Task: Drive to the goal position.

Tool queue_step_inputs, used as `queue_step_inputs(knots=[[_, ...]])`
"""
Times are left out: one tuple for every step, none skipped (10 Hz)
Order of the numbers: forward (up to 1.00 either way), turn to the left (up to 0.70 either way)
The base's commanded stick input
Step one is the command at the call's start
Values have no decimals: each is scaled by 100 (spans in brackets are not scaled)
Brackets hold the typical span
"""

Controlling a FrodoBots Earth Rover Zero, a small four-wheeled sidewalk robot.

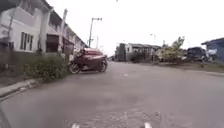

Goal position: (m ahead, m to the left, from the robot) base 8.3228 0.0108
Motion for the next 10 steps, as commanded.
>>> queue_step_inputs(knots=[[70,0],[70,0],[70,0],[70,0],[70,0],[70,0],[70,0],[70,0],[70,0],[70,0]])
